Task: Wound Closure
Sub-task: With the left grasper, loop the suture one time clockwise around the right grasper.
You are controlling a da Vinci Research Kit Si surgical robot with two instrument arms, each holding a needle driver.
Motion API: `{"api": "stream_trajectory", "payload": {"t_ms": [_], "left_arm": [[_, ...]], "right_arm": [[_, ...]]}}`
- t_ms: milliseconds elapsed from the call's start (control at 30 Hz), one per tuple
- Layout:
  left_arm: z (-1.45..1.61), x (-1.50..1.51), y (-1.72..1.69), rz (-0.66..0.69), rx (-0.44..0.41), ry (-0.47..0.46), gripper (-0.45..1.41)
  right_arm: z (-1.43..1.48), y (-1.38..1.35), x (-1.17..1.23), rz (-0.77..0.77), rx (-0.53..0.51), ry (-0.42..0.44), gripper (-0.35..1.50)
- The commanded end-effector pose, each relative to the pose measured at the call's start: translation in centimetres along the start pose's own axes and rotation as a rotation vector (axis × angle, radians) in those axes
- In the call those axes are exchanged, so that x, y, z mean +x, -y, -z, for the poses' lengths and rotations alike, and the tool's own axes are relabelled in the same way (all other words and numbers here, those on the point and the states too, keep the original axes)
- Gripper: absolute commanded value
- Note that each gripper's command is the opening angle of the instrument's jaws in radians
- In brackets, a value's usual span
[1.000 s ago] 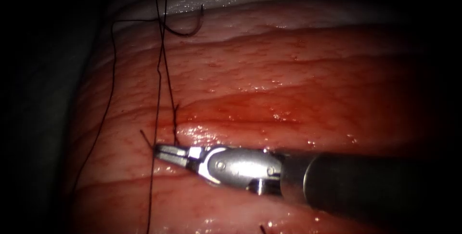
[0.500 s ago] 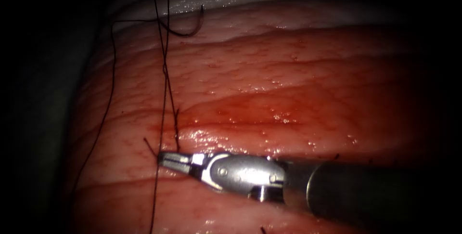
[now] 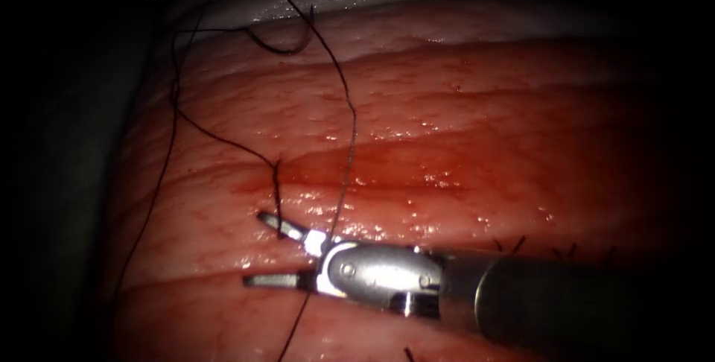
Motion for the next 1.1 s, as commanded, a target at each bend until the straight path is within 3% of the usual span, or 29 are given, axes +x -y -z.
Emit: {"api": "stream_trajectory", "payload": {"t_ms": [33,333,600,767,833,867,900,933,967,1100], "left_arm": [[-0.04,0.03,-0.03,0.006,-0.015,-0.016,-0.45],[0.28,0.99,-0.76,0.052,-0.148,-0.163,-0.45],[0.49,1.49,-1.27,0.027,-0.219,-0.150,-0.45],[0.59,1.70,-1.53,0.005,-0.248,-0.091,-0.45],[0.60,1.77,-1.59,0.000,-0.254,-0.070,-0.45],[0.61,1.82,-1.62,-0.002,-0.257,-0.063,-0.45],[0.61,1.85,-1.65,-0.003,-0.256,-0.055,-0.45],[0.60,1.88,-1.67,0.001,-0.257,-0.043,-0.45],[0.60,1.92,-1.69,-0.013,-0.258,-0.034,-0.45],[0.57,2.02,-1.75,-0.053,-0.253,-0.004,-0.45]], "right_arm": [[-0.03,0.00,0.00,-0.003,-0.011,-0.001,1.43],[0.17,-0.11,0.13,-0.016,-0.004,0.002,1.33],[0.42,-0.49,0.34,-0.047,0.012,0.032,1.41],[0.50,-0.83,0.53,-0.067,0.003,0.055,1.33],[0.47,-0.95,0.60,-0.079,0.002,0.063,1.14],[0.45,-0.99,0.63,-0.082,0.011,0.066,0.92],[0.42,-1.03,0.65,-0.086,0.034,0.067,0.45],[0.36,-1.06,0.66,-0.106,0.071,0.084,-0.22],[0.30,-1.08,0.67,-0.130,0.082,0.105,-0.35],[-0.04,-1.09,0.63,-0.253,0.172,0.165,-0.35]]}}
